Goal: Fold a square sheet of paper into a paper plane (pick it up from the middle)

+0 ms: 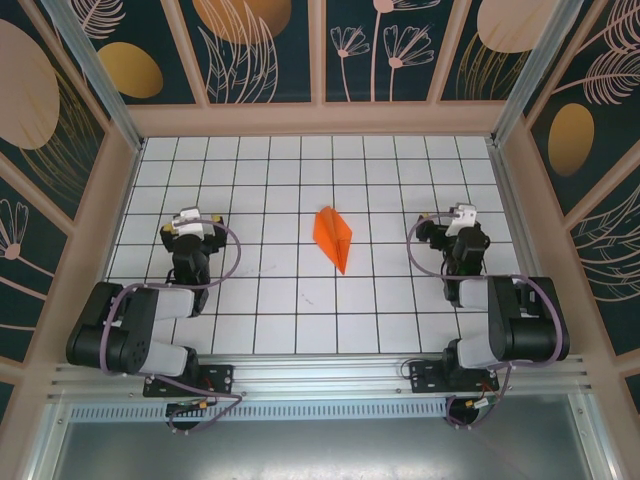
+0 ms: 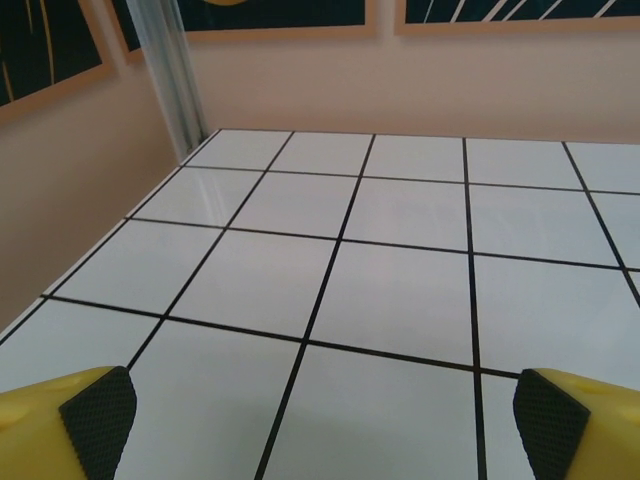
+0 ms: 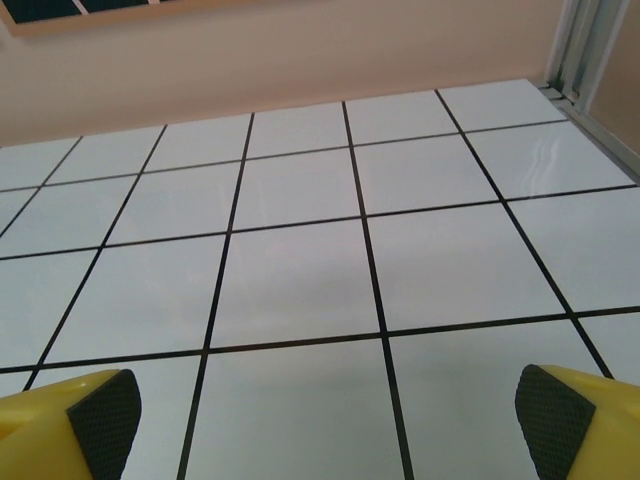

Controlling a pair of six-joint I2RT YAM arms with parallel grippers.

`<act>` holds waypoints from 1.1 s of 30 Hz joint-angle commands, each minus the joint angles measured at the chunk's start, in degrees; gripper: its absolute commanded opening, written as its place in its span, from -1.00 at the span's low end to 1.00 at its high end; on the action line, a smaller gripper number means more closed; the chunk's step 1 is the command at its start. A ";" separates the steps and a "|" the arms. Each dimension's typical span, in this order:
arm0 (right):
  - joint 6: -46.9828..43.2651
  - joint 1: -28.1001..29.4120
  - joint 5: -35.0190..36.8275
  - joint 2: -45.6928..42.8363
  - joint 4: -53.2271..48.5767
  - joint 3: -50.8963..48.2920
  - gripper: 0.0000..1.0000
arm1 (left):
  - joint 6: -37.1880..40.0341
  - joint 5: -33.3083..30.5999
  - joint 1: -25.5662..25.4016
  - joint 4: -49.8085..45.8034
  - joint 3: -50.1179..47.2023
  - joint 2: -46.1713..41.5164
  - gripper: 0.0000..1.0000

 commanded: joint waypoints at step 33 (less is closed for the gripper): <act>0.28 -1.10 0.22 6.59 13.98 -1.79 0.97 | -3.45 2.72 6.23 20.11 -3.88 6.11 0.97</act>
